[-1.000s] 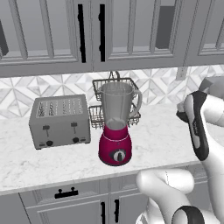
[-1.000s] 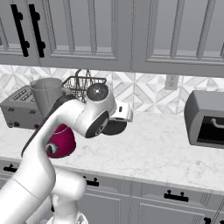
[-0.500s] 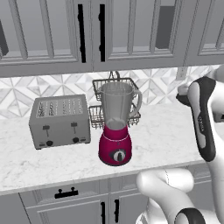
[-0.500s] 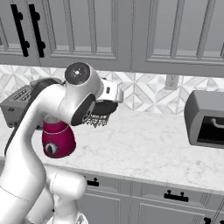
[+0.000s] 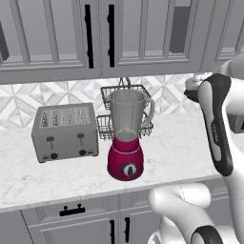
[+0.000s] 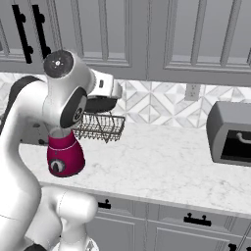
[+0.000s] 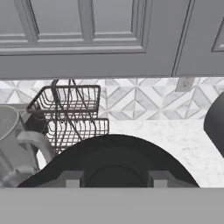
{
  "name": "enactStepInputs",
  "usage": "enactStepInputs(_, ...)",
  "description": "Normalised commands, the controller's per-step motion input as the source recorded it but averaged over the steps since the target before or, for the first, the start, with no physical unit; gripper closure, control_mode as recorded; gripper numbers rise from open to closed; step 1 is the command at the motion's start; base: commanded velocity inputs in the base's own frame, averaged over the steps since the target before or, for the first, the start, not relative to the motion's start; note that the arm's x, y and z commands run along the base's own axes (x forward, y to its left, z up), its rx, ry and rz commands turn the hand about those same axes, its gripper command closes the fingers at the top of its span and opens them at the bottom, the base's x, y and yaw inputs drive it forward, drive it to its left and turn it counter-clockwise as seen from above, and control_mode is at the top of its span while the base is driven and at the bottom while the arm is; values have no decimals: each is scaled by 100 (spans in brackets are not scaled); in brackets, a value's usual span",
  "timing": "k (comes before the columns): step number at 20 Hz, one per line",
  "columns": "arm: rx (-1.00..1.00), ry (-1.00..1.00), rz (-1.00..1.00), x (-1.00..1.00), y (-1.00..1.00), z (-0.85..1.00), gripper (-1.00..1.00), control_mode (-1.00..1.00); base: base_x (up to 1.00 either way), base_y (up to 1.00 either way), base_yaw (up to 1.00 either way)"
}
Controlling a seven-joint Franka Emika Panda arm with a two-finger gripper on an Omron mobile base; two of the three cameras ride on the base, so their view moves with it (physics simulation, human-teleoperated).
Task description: Close the lid blender by securely placing the lid on top.
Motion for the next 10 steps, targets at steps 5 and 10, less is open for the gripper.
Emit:
enactStepInputs(5, 0, -6, 0, 0, 43, 34, 100, -100, 0, 0, 0)
enactStepInputs(10, 0, -6, 0, 0, 52, 19, 100, -100, 0, 0, 0)
